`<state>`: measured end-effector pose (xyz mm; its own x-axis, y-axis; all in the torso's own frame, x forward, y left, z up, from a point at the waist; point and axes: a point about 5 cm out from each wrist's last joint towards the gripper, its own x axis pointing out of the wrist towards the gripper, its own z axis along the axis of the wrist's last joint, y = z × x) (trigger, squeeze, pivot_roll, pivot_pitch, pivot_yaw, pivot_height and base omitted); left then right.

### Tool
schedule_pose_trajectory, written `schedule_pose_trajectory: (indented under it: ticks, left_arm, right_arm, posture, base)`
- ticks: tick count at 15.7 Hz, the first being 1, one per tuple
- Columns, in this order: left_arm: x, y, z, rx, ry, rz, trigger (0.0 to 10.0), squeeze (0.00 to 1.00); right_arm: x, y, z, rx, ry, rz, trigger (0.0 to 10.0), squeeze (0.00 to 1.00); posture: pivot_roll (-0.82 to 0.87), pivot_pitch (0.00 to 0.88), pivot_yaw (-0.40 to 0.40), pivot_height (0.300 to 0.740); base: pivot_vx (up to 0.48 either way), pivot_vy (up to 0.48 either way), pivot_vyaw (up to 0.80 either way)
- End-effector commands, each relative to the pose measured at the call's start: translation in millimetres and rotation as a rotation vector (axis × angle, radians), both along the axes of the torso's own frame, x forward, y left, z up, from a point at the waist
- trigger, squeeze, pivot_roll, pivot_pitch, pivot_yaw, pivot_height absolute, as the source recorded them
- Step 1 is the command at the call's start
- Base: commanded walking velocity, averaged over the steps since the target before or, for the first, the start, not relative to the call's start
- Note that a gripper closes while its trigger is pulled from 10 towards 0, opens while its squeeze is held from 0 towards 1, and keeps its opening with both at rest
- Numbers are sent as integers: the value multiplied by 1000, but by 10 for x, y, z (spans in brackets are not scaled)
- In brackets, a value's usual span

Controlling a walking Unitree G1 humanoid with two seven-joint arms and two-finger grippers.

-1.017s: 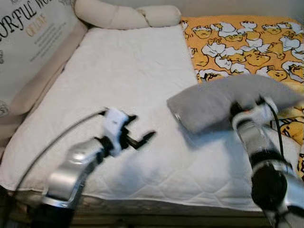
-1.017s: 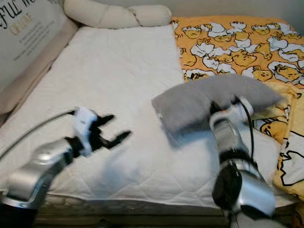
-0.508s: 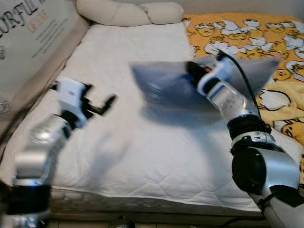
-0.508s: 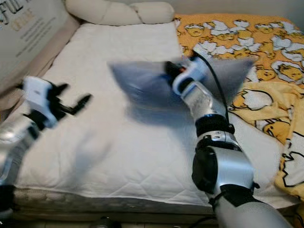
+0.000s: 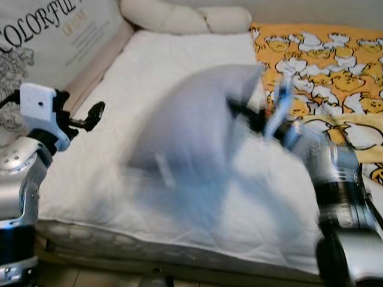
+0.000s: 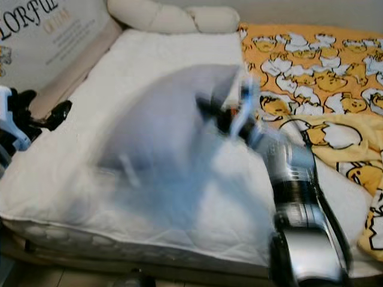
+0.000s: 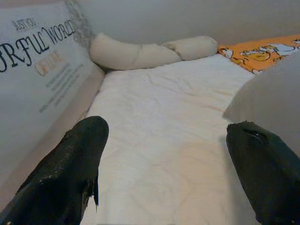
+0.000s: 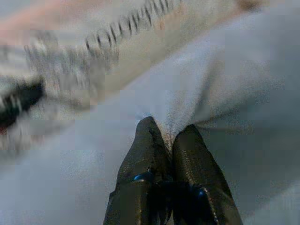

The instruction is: Clean up the room

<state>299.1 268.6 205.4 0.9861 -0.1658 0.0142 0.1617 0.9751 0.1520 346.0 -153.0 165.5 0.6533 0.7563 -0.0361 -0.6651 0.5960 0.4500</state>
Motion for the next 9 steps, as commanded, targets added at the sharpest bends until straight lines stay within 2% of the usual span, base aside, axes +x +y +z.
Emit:
schedule_pose_trajectory:
  ticks: [1, 3, 5, 6, 8, 9]
  left_arm:
    - [-5, -26, -28, -11, 4, -7, 10000, 0]
    - [25, -189, -135, -38, 35, -64, 10000, 0]
    - [77, -408, -260, -76, 73, -135, 10000, 0]
    - [127, -540, -347, -130, 109, -175, 10000, 0]
    - [245, -806, -569, -307, 215, -239, 10000, 0]
    - [306, -929, -726, -365, 281, -247, 10000, 0]
  right_arm:
    - [-13, -87, 2, -65, -12, -22, 0, 0]
    - [-106, -346, -407, -153, 158, -160, 0, 0]
    - [-204, -567, -705, -243, 285, -308, 0, 0]
    - [-244, -645, -789, -257, 318, -345, 0, 0]
    - [-303, -752, -899, -304, 350, -382, 0, 0]
    - [-323, -819, -947, -348, 358, -414, 1922, 0]
  posture:
    - [58, 0, 29, 740]
    - [48, 0, 37, 740]
    - [32, 0, 45, 740]
    - [26, 0, 47, 740]
    - [11, 0, 49, 740]
    - [7, 0, 46, 740]
  base:
    - [0, 0, 0]
    - [0, 0, 0]
    - [0, 0, 0]
    - [0, 0, 0]
    - [0, 0, 0]
    - [0, 0, 0]
